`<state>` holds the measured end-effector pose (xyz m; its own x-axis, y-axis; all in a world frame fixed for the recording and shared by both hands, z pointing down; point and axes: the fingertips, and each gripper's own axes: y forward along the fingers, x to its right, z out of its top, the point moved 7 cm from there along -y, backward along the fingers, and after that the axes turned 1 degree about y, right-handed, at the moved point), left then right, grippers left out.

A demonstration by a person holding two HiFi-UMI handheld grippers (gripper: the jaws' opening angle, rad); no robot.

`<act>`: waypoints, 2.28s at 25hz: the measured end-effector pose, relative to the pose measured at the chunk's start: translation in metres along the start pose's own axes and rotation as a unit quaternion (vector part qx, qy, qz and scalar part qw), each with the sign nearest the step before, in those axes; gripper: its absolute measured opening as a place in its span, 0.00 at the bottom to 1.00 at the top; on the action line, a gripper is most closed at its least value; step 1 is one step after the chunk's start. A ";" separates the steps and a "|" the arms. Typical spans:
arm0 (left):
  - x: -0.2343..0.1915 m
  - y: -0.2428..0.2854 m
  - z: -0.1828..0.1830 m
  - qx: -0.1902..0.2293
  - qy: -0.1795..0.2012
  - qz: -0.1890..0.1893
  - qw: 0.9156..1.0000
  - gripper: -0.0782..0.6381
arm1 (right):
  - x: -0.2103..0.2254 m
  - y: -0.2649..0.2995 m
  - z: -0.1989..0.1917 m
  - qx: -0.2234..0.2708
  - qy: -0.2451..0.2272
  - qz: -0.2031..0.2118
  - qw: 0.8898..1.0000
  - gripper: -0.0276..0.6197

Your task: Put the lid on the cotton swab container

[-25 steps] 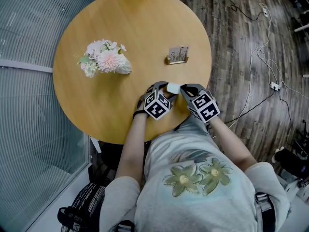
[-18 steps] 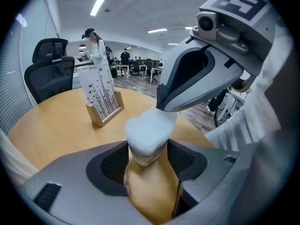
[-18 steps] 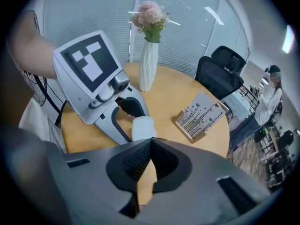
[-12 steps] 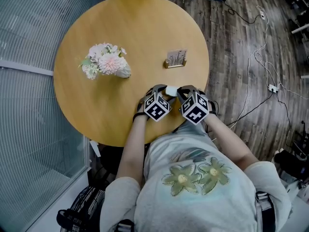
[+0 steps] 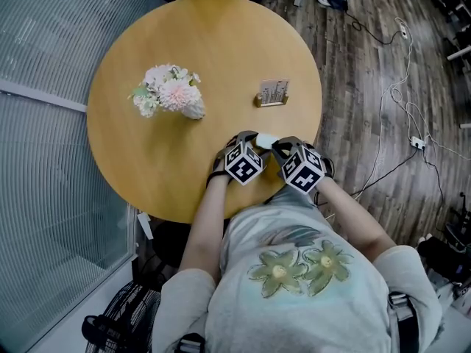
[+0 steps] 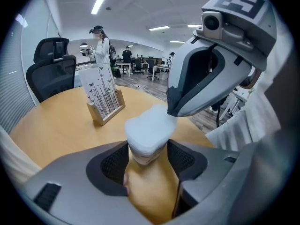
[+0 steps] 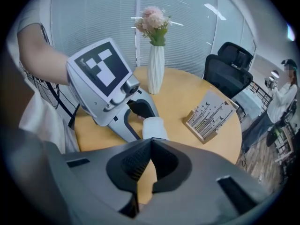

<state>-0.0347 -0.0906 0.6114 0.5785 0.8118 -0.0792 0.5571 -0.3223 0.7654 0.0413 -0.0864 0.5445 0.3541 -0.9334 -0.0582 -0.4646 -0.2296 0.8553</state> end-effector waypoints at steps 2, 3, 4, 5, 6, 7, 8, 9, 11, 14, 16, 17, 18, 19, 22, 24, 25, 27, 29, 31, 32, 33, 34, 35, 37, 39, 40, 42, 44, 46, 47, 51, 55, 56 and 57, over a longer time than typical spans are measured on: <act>-0.001 0.000 0.000 0.000 -0.002 0.001 1.000 0.47 | 0.001 0.002 0.002 -0.013 0.001 0.007 1.000 0.04; -0.001 0.000 -0.001 -0.001 -0.004 0.000 1.000 0.47 | 0.001 0.002 0.003 -0.018 0.002 0.007 1.000 0.04; -0.001 0.001 -0.001 -0.001 -0.005 0.000 1.000 0.47 | 0.001 0.003 0.003 -0.022 0.003 0.007 1.000 0.04; -0.001 0.001 -0.001 -0.002 -0.006 -0.001 1.000 0.47 | 0.001 0.003 0.003 -0.024 0.002 0.006 1.000 0.04; -0.001 0.001 -0.001 -0.002 -0.006 -0.001 1.000 0.47 | 0.001 0.003 0.003 -0.024 0.001 0.007 1.000 0.04; -0.001 0.001 -0.001 -0.003 -0.007 0.000 1.000 0.47 | 0.001 0.003 0.003 -0.023 0.000 0.008 1.000 0.04; -0.001 0.001 -0.001 -0.003 -0.008 0.000 1.000 0.47 | 0.002 0.003 0.003 -0.017 0.000 0.010 1.000 0.04; -0.001 0.000 -0.001 -0.002 -0.011 0.000 1.000 0.47 | 0.002 0.002 0.002 -0.008 0.005 0.012 1.000 0.04; -0.001 -0.001 -0.001 0.001 -0.021 -0.001 1.000 0.47 | 0.003 0.001 -0.004 0.022 0.037 0.016 0.999 0.04; -0.001 -0.005 -0.003 0.009 -0.036 0.002 0.999 0.47 | 0.006 -0.002 -0.010 0.061 0.105 0.024 0.992 0.04; -0.001 -0.011 -0.005 0.018 -0.045 0.010 0.999 0.47 | 0.005 -0.005 -0.013 0.083 0.130 0.024 0.988 0.04; -0.001 -0.014 -0.006 0.023 -0.050 0.014 0.998 0.47 | 0.005 -0.007 -0.014 0.094 0.138 0.021 0.986 0.04; -0.001 -0.019 -0.007 0.030 -0.055 0.017 0.998 0.47 | 0.004 -0.010 -0.015 0.107 0.143 0.017 0.984 0.04; 0.000 -0.024 -0.008 0.037 -0.061 0.021 0.997 0.47 | 0.003 -0.012 -0.016 0.120 0.149 0.014 0.981 0.04; 0.001 -0.043 -0.009 0.070 -0.080 0.041 0.994 0.45 | 0.001 -0.022 -0.018 0.161 0.174 0.006 0.972 0.04; 0.001 -0.057 -0.007 0.098 -0.093 0.058 0.989 0.44 | 0.001 -0.030 -0.016 0.186 0.189 0.001 0.964 0.04; 0.002 -0.064 -0.004 0.113 -0.098 0.066 0.987 0.42 | 0.001 -0.035 -0.014 0.198 0.193 -0.002 0.961 0.04; 0.004 -0.077 0.002 0.139 -0.100 0.082 0.982 0.42 | 0.001 -0.043 -0.010 0.219 0.197 -0.006 0.956 0.04; 0.004 -0.089 0.008 0.160 -0.099 0.104 0.977 0.42 | 0.000 -0.050 -0.004 0.236 0.193 -0.009 0.952 0.04; 0.004 -0.101 0.015 0.184 -0.101 0.129 0.969 0.33 | 0.000 -0.057 0.001 0.249 0.185 -0.014 0.951 0.04; 0.005 -0.107 0.019 0.194 -0.101 0.138 0.966 0.33 | -0.001 -0.060 0.003 0.254 0.182 -0.016 0.950 0.04; 0.005 -0.112 0.023 0.203 -0.100 0.145 0.963 0.33 | -0.001 -0.063 0.005 0.260 0.180 -0.017 0.948 0.04; 0.006 -0.118 0.027 0.211 -0.099 0.153 0.960 0.32 | -0.001 -0.066 0.007 0.266 0.180 -0.017 0.947 0.04; 0.007 -0.123 0.030 0.220 -0.098 0.161 0.957 0.31 | -0.001 -0.069 0.009 0.272 0.180 -0.017 0.945 0.04; 0.008 -0.132 0.035 0.236 -0.104 0.175 0.950 0.20 | -0.002 -0.073 0.011 0.282 0.181 -0.018 0.942 0.04; 0.010 -0.141 0.039 0.251 -0.114 0.180 0.944 0.11 | -0.003 -0.077 0.013 0.291 0.181 -0.019 0.939 0.04; 0.011 -0.145 0.041 0.257 -0.115 0.180 0.942 0.11 | -0.004 -0.079 0.014 0.296 0.182 -0.019 0.938 0.04; 0.013 -0.152 0.045 0.264 -0.112 0.185 0.940 0.11 | -0.004 -0.084 0.015 0.305 0.185 -0.020 0.934 0.04; 0.017 -0.157 0.048 0.266 -0.109 0.187 0.939 0.11 | -0.004 -0.089 0.017 0.313 0.188 -0.020 0.931 0.04; 0.020 -0.160 0.050 0.269 -0.111 0.185 0.939 0.11 | -0.004 -0.093 0.020 0.319 0.188 -0.020 0.929 0.04; 0.021 -0.161 0.051 0.272 -0.112 0.185 0.938 0.11 | -0.004 -0.094 0.021 0.321 0.186 -0.020 0.928 0.04; 0.024 -0.164 0.052 0.282 -0.118 0.189 0.933 0.11 | -0.005 -0.097 0.024 0.328 0.187 -0.018 0.926 0.04; 0.026 -0.167 0.055 0.287 -0.108 0.183 0.934 0.11 | -0.006 -0.100 0.026 0.332 0.185 -0.018 0.925 0.04; 0.027 -0.167 0.056 0.286 -0.101 0.184 0.935 0.11 | -0.006 -0.101 0.026 0.333 0.185 -0.020 0.924 0.04; 0.028 -0.167 0.056 0.284 -0.095 0.185 0.936 0.11 | -0.007 -0.101 0.027 0.334 0.185 -0.021 0.924 0.04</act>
<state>-0.0781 -0.0414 0.4459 0.8596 0.5101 -0.0290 0.4936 -0.8147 0.3044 0.0645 -0.0641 0.4445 0.5784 -0.7905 0.2013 -0.7982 -0.4975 0.3397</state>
